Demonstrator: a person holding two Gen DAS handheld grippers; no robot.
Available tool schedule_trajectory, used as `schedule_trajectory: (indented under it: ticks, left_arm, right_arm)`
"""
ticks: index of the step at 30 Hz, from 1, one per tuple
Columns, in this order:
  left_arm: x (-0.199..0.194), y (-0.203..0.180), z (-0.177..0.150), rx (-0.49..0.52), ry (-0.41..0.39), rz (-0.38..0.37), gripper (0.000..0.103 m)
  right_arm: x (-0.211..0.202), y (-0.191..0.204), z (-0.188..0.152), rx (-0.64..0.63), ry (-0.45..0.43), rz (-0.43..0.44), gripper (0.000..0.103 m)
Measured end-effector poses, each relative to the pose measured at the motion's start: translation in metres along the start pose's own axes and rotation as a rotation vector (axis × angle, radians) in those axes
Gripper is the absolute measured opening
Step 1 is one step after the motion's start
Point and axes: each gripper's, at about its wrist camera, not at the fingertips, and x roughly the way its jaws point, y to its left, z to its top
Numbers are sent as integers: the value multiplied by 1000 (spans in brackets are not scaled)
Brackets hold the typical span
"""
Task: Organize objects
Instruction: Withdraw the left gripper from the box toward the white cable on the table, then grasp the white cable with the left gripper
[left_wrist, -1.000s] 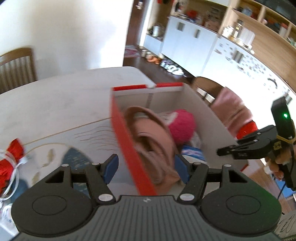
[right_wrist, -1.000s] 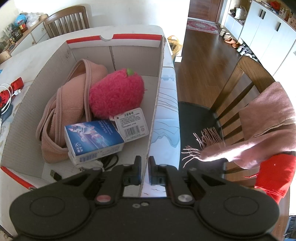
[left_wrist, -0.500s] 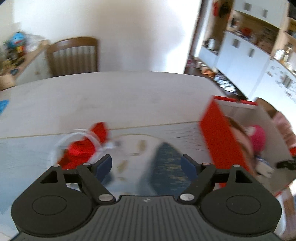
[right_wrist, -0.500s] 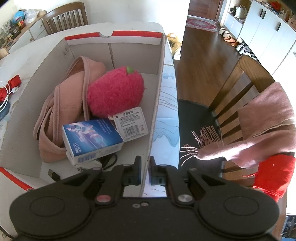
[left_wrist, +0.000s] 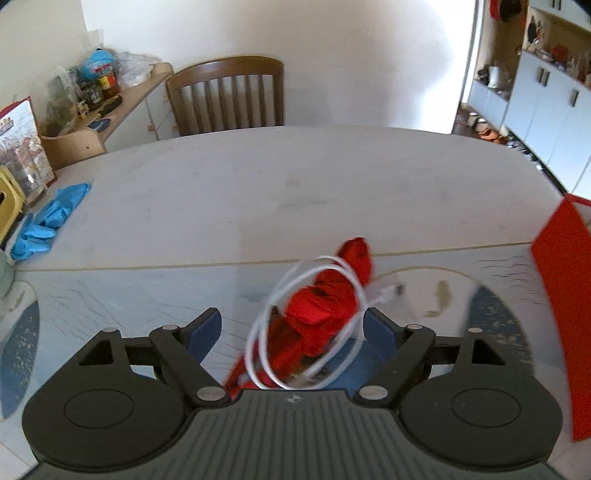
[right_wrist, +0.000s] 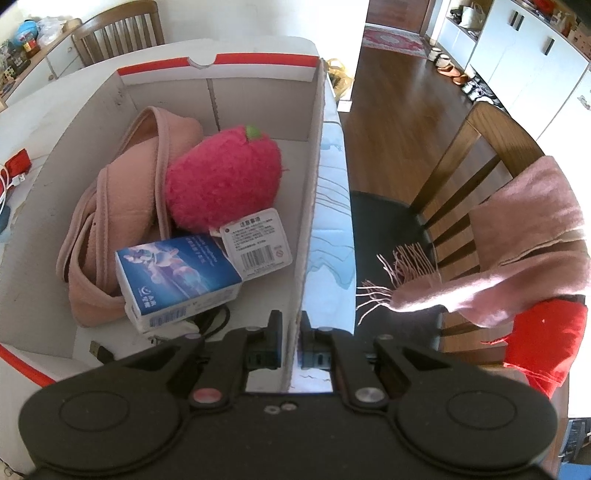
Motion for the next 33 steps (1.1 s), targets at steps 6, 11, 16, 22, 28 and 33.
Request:
schedule_trajectory:
  ticks: [6, 11, 16, 22, 28, 33]
  left_arm:
    - [21, 10, 3, -7, 8, 44, 84]
    - [35, 18, 3, -24, 17, 77, 84]
    - [37, 19, 2, -36, 11, 33, 74]
    - [36, 16, 1, -35, 12, -2, 41]
    - [29, 12, 0, -32, 10, -10, 14]
    - [17, 9, -1, -24, -3, -21, 10]
  right_arm:
    - [1, 0, -1, 12, 9, -15, 6]
    - [2, 1, -1, 18, 15, -24, 7]
    - [2, 2, -1, 25, 18, -30, 7]
    - [1, 3, 0, 21, 12, -34, 7]
    - [0, 2, -2, 18, 8, -34, 7]
    - [0, 3, -3, 17, -2, -23, 3]
